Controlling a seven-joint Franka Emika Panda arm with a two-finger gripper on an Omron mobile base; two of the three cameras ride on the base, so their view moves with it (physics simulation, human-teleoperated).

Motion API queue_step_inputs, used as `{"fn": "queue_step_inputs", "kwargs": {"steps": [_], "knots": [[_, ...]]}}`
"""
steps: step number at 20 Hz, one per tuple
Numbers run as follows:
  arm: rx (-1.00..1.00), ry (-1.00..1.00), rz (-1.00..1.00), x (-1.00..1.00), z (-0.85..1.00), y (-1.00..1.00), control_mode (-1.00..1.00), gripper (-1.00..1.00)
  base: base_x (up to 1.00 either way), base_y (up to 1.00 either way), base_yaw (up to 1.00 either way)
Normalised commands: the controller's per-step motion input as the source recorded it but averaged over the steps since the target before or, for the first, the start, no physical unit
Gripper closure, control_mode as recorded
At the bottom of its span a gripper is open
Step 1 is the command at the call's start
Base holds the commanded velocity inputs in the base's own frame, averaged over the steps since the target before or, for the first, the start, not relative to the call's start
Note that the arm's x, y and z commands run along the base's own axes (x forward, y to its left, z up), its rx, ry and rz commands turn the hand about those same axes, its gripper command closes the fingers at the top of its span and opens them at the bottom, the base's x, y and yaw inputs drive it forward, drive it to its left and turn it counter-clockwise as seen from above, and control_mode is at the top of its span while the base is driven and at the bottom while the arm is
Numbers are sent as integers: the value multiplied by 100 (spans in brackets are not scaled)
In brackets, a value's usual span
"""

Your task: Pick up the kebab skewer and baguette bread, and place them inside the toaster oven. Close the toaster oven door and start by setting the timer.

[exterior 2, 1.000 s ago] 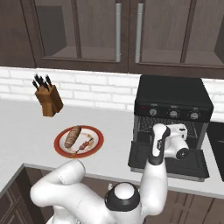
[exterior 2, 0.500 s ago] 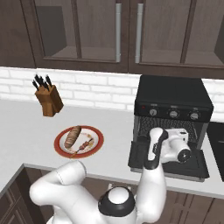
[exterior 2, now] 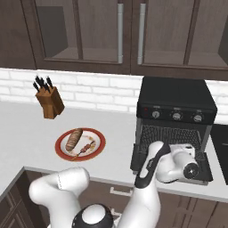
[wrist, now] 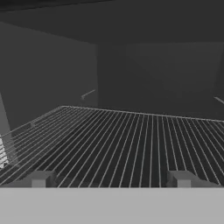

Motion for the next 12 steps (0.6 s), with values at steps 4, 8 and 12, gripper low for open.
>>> {"fn": "queue_step_inputs", "kwargs": {"steps": [4, 8, 12], "knots": [[-5, 26, 5, -92, -28, -28, -100, -100, 0, 0, 0], [0, 18, 9, -72, 65, 1, -100, -100, 0, 0, 0], [0, 9, 13, -53, 99, 92, -100, -100, 0, 0, 0]]}}
